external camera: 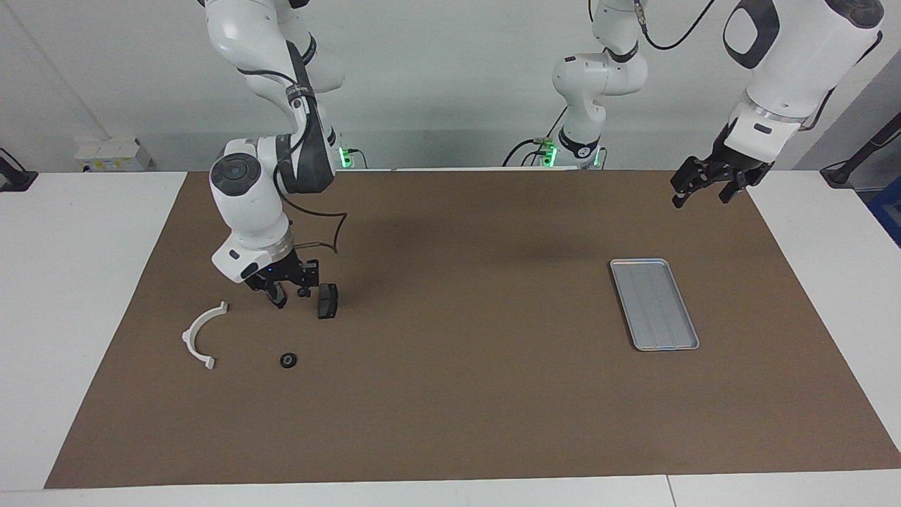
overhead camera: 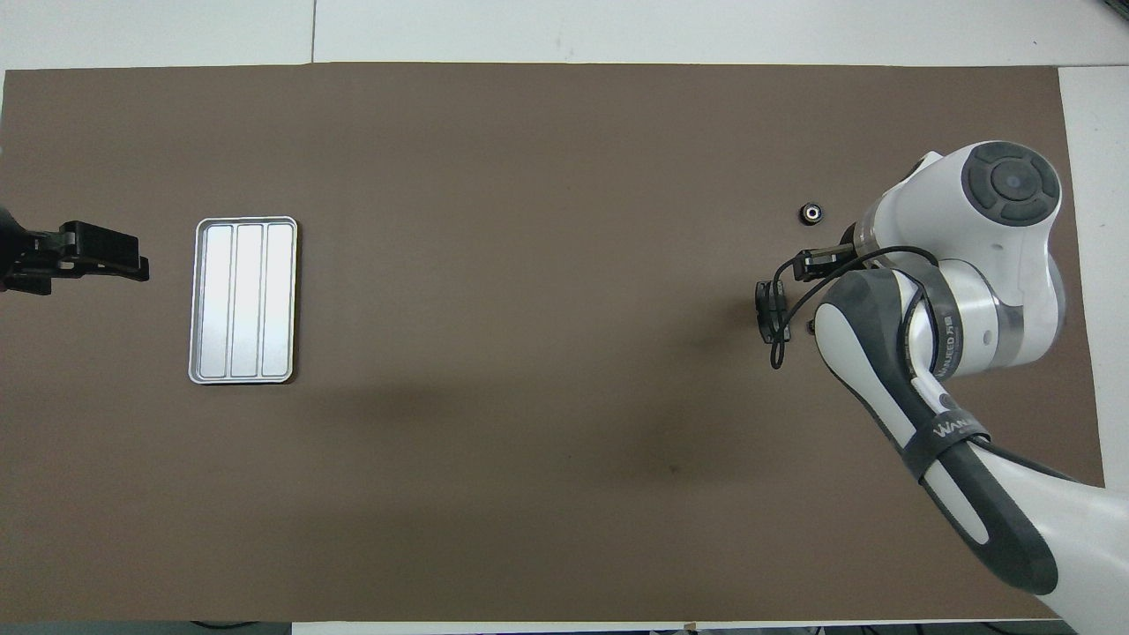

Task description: Pick bearing gear from pile to tray

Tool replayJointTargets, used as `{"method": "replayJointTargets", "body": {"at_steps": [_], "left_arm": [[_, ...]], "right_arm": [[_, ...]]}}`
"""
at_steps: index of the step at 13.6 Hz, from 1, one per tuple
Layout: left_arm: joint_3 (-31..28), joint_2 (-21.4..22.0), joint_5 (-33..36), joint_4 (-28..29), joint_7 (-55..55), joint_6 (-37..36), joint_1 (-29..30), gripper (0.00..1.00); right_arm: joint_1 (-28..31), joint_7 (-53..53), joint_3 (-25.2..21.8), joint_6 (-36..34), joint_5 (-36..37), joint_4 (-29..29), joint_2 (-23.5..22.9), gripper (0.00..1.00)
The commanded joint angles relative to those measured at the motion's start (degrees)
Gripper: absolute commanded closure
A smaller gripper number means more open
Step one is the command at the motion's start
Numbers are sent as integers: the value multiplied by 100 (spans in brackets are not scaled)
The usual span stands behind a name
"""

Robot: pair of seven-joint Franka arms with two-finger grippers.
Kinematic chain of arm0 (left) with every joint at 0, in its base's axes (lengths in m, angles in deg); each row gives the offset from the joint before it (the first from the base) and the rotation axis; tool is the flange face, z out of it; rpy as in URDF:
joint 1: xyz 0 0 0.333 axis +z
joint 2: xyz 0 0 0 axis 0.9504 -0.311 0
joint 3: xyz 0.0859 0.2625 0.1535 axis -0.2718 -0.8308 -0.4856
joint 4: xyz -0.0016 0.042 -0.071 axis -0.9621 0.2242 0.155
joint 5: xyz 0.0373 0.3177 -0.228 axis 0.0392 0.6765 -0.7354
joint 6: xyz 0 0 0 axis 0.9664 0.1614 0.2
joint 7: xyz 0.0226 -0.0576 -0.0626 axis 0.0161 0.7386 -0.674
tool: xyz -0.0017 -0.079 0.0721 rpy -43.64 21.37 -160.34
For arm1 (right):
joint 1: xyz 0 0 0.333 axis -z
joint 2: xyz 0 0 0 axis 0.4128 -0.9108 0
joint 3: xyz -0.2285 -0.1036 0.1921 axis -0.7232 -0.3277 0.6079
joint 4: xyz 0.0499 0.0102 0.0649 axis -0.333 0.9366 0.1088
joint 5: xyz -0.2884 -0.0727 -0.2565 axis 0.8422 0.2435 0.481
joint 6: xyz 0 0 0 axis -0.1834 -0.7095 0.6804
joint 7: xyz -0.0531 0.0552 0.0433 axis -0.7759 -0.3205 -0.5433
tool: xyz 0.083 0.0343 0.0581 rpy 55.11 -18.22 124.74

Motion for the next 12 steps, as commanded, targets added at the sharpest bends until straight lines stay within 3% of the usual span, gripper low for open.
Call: {"method": "replayJointTargets", "body": {"at_steps": [1, 12], "left_arm": [[30, 160, 74, 146, -16, -45, 24, 0], [30, 160, 83, 146, -16, -45, 24, 0]], "right_arm": [[-17, -159, 9, 286, 82, 223, -25, 27], [-88, -282, 9, 498, 82, 1006, 186, 24]]}}
